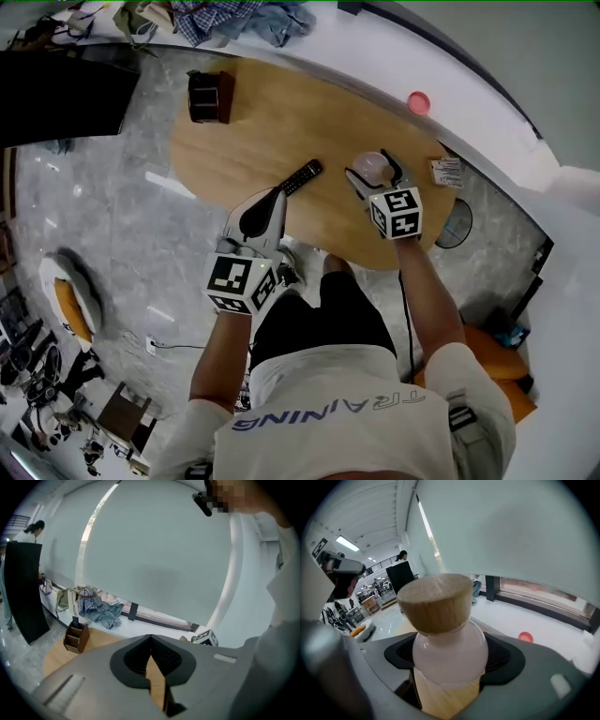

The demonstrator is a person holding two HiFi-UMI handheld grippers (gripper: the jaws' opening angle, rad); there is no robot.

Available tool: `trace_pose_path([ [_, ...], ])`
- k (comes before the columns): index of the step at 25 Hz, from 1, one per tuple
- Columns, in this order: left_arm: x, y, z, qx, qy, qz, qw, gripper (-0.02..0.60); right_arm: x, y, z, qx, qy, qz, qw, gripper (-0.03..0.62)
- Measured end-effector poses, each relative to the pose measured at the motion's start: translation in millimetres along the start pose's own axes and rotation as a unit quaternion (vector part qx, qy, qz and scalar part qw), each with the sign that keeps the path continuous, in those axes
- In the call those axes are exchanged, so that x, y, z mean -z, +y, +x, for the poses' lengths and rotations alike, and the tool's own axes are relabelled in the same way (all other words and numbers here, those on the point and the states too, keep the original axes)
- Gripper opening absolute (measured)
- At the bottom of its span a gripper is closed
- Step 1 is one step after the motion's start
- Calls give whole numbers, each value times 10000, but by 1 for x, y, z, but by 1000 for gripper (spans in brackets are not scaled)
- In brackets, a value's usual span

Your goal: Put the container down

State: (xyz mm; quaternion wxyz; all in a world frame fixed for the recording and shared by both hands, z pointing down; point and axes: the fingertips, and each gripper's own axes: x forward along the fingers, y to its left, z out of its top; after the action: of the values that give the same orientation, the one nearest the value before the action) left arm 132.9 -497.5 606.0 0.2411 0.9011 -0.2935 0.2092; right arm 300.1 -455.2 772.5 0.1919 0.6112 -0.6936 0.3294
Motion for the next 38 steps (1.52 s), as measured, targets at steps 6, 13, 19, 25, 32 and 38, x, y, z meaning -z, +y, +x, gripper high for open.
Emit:
trace_pose_path([
  [6, 46, 13, 37, 36, 336, -150, 9993, 3, 55, -32, 85, 223, 342, -10, 9992, 416],
  [13, 86, 33, 60, 8, 702, -318, 9970, 2, 109, -47, 149, 335, 637, -4, 9974, 416],
  [19, 95, 47, 57, -22, 835, -372, 9958, 2, 125, -46, 158, 488, 680, -160, 9964, 417],
  [25, 89, 51, 44, -80, 771, -455, 9960, 3, 127, -47, 159, 658, 721, -314, 9947, 417],
  [32, 61, 45, 17, -28, 527, -378, 9979, 2, 96, -42, 128, 626, 550, -89, 9965, 497],
  [38, 10, 28, -22, 130, 34, -321, 9994, 3, 40, -16, 61, 542, 55, 9, 9985, 467],
])
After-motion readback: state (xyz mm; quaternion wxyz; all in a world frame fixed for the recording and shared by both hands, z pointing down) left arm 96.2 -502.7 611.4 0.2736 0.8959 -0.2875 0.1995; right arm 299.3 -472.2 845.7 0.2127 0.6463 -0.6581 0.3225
